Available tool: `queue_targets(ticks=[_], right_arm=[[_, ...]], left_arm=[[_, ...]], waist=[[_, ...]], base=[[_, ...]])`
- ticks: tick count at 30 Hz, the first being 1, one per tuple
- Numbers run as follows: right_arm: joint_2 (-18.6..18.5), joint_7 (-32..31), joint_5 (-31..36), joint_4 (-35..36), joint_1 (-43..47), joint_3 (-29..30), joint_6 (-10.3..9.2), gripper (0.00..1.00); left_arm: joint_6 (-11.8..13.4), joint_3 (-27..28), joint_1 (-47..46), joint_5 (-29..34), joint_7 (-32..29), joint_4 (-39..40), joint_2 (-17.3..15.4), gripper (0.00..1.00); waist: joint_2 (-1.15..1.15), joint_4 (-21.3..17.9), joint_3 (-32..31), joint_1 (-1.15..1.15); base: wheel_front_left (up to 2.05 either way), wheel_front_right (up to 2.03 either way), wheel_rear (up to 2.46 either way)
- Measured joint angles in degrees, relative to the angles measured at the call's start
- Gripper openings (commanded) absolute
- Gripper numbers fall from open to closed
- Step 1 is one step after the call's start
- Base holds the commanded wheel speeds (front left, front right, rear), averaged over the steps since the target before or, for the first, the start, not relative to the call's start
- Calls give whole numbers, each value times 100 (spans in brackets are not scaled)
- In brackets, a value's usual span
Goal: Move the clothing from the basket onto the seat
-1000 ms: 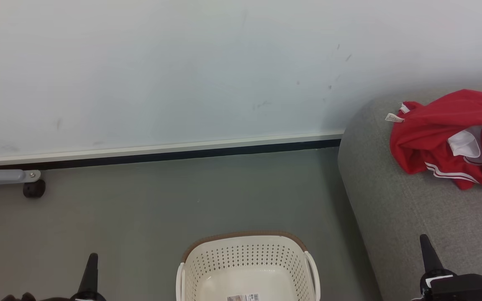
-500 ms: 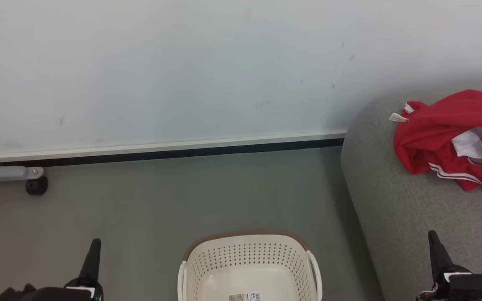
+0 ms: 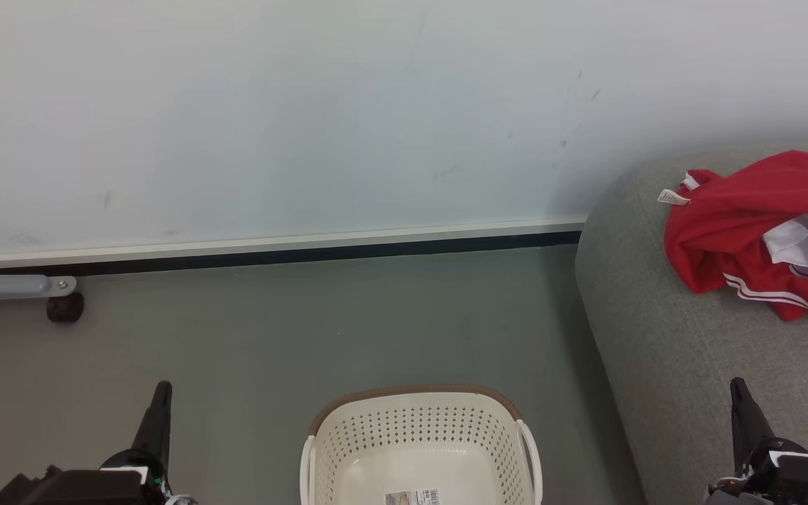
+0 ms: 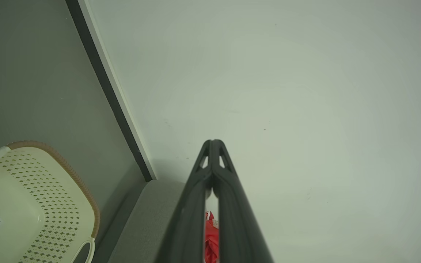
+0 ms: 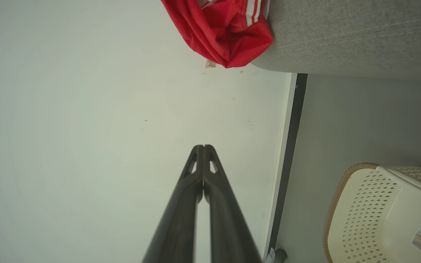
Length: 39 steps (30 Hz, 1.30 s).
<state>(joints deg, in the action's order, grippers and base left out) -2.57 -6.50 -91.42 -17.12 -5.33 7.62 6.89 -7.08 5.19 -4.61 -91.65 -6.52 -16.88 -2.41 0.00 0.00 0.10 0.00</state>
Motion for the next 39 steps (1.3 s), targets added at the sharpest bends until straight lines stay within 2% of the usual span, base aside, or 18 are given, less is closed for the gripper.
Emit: queue_targets(ticks=[39], right_arm=[[3,0,-1,-2,1,0,1,0]], left_arm=[[0,0,1,-4,0,-8,2,0]], waist=[[0,0,0,0]], base=[[0,0,0]])
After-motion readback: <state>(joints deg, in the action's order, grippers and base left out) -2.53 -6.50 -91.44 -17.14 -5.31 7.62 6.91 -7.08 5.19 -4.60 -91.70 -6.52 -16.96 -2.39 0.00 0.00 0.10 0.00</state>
